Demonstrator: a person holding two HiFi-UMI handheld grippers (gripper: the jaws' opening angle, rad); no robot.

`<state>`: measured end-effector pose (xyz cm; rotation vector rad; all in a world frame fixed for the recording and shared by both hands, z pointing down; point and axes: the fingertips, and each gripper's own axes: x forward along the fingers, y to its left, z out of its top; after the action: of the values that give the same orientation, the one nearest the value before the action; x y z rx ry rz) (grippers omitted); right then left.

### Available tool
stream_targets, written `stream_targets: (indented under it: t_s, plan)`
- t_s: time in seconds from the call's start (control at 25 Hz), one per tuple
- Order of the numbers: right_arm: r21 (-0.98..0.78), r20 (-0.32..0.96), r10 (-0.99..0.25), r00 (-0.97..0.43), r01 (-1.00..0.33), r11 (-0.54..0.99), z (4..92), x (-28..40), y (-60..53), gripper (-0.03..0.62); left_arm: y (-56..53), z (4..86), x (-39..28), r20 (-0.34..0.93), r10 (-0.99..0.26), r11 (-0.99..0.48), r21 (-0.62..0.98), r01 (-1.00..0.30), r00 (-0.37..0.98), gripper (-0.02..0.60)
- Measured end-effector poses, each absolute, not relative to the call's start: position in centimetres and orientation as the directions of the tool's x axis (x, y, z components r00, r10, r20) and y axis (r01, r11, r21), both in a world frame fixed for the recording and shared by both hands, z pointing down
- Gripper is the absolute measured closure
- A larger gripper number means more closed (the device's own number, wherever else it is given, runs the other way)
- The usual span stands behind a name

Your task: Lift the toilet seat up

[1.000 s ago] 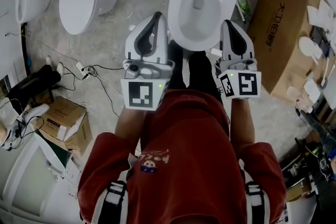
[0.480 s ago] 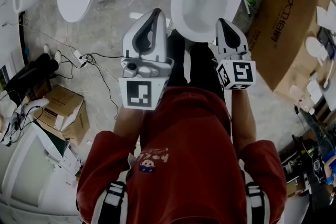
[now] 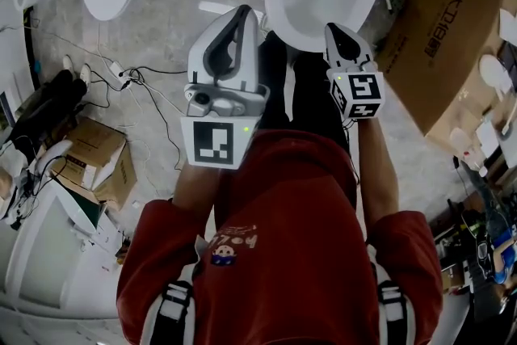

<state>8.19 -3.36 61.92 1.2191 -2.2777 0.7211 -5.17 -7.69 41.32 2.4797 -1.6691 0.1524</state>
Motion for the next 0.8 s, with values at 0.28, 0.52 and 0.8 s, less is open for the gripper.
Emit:
stream_targets:
  t_s: [0.28, 0.52, 0.8]
  plan:
    - [-0.227, 0.716, -0.447, -0.536, -0.785, 0.577, 67.6, 6.4, -0.8, 0.580, -7.6, 42.9, -5.2, 0.194, -0.904, -0.372, 0.082, -0.925, 0.381, 0.572]
    - [-0.241, 0.783, -0.309, -0.540, -0.721, 0.650, 72.0, 5.0, 1.3, 0.580, -7.2, 44.5, -5.4, 0.228, -0.896, -0.369, 0.093, -0.925, 0.381, 0.572]
    - [-0.233, 0.831, -0.184, -0.524, -0.630, 0.741, 75.2, 3.7, 3.1, 0.571, -6.7, 45.7, -6.4, 0.252, -0.899, -0.342, 0.106, -0.934, 0.358, 0.572]
